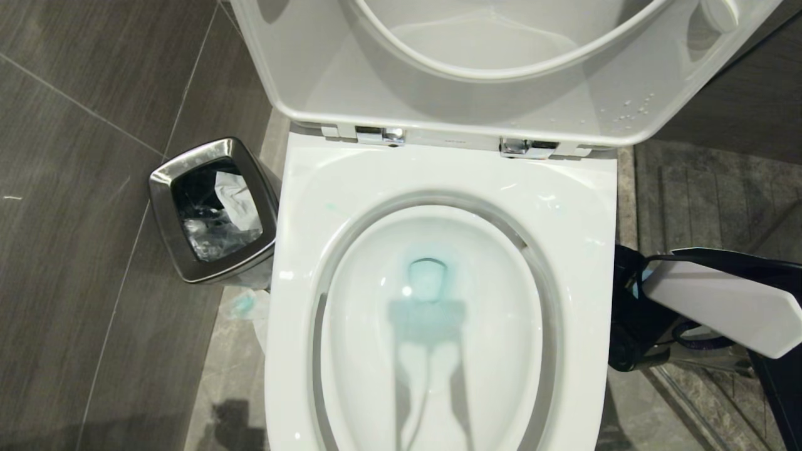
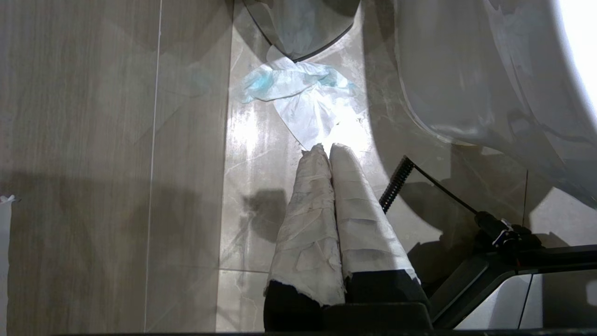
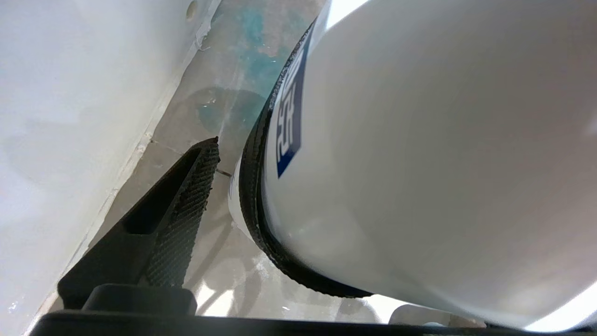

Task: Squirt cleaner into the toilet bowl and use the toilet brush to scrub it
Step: Pour in the cleaning agent

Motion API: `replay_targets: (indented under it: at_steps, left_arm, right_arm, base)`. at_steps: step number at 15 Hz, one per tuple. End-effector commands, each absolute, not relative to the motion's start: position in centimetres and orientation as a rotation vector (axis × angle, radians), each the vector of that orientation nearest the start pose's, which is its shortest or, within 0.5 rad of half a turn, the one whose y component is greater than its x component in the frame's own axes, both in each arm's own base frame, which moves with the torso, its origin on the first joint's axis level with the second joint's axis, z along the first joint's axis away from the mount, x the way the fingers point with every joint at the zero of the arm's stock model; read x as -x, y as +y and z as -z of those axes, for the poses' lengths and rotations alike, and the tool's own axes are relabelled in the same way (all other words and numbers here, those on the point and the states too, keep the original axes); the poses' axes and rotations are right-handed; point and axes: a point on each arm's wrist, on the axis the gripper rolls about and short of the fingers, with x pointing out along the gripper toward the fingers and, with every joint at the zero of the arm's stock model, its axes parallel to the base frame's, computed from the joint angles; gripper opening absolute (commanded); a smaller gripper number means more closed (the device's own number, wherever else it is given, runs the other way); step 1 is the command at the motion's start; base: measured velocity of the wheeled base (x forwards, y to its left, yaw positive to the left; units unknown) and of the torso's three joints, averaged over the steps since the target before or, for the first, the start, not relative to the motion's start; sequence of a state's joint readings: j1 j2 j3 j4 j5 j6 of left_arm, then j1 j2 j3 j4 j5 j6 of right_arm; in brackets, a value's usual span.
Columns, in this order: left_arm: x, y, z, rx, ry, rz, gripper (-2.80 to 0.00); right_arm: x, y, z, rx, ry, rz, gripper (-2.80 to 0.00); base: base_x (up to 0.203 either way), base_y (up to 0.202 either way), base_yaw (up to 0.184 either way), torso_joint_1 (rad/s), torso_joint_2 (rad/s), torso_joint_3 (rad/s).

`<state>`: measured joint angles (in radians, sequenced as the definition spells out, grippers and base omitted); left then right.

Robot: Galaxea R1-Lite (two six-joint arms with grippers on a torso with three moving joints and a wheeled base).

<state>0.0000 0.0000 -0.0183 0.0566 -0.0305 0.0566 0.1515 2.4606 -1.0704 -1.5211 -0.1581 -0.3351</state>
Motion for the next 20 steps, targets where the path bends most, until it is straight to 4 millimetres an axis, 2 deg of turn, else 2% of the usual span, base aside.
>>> replay_targets:
  at_steps: [1,9,10,20]
  left_arm:
    - [2.4,-0.1,-7.5,-0.056,0.037,0.032,-2.80]
    - [2.4,-0.1,-7.5,-0.056,0.037,0.032,-2.80]
    - [2.4,-0.1,-7.5,-0.056,0.038,0.030,-2.80]
    - [2.4,-0.1,-7.5,-0.056,0.037,0.031,-2.80]
  right_arm:
    - [-43.6,6.3,-4.4,0.315,-0.135,0.029,0.00]
    - [-45.0,6.5,-3.1,0.313,-0.150,0.035,0.00]
    - [-45.2,6.5,-3.3,0.312,-0.160,0.038,-2.80]
    - [-45.3,6.5,-5.0,0.318,-0.199,0.076,-2.80]
  base:
    - [0.000,0.000,0.000,0.000,0.00,0.000]
    - [0.000,0.000,0.000,0.000,0.00,0.000]
    - [0.000,0.000,0.000,0.000,0.00,0.000]
    - [0.000,0.000,0.000,0.000,0.00,0.000]
